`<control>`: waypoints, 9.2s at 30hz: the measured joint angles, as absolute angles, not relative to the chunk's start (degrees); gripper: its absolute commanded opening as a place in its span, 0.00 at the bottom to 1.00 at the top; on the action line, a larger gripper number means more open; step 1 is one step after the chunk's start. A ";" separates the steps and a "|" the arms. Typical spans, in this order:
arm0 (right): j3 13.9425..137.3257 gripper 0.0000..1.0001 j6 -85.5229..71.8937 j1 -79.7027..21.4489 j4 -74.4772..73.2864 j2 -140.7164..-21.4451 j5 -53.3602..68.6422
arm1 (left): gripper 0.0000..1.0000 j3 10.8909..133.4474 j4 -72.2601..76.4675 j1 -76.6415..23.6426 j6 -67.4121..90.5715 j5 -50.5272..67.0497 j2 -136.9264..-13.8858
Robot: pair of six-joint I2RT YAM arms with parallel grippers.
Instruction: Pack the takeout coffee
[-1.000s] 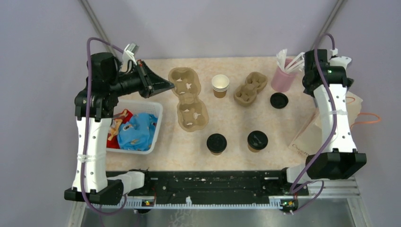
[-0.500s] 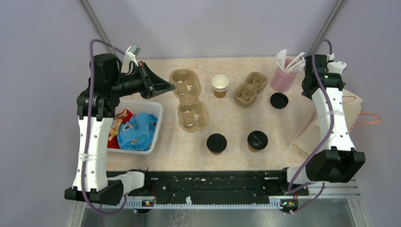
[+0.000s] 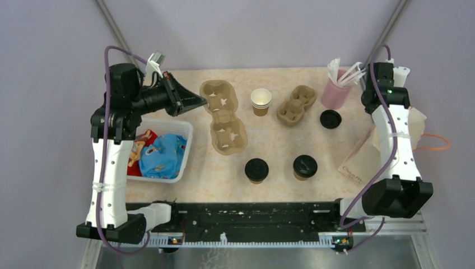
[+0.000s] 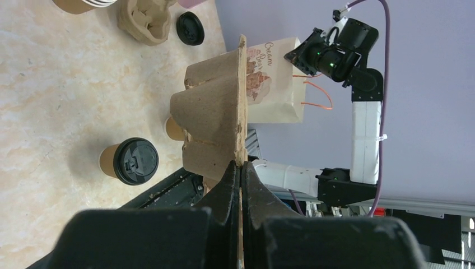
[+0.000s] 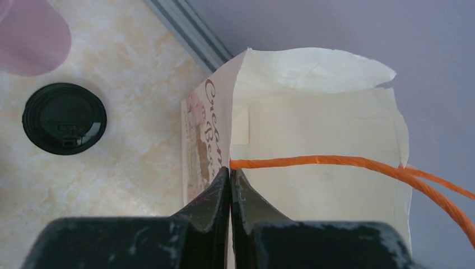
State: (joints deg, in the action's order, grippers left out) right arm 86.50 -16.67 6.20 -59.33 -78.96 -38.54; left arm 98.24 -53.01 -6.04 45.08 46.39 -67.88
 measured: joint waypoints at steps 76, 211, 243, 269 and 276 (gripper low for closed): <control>81.71 0.42 46.76 -54.65 -38.09 -78.89 2.07 | 0.00 102.98 -59.22 -6.04 37.80 27.09 -53.80; 117.34 0.00 -41.28 -35.81 -70.94 -61.10 -30.37 | 0.67 90.26 -19.64 -27.09 39.88 42.74 -86.91; 95.88 0.00 -48.71 -37.67 -49.15 -68.77 -14.13 | 0.46 68.71 -16.32 -36.73 37.58 36.25 -71.35; 80.93 0.00 -55.20 -42.28 -37.71 -68.20 -16.80 | 0.91 87.77 -38.28 -35.90 38.76 9.21 -66.46; 78.81 0.00 -55.11 -41.85 -35.16 -66.57 -16.03 | 0.90 84.97 -40.93 -35.59 39.13 6.55 -64.62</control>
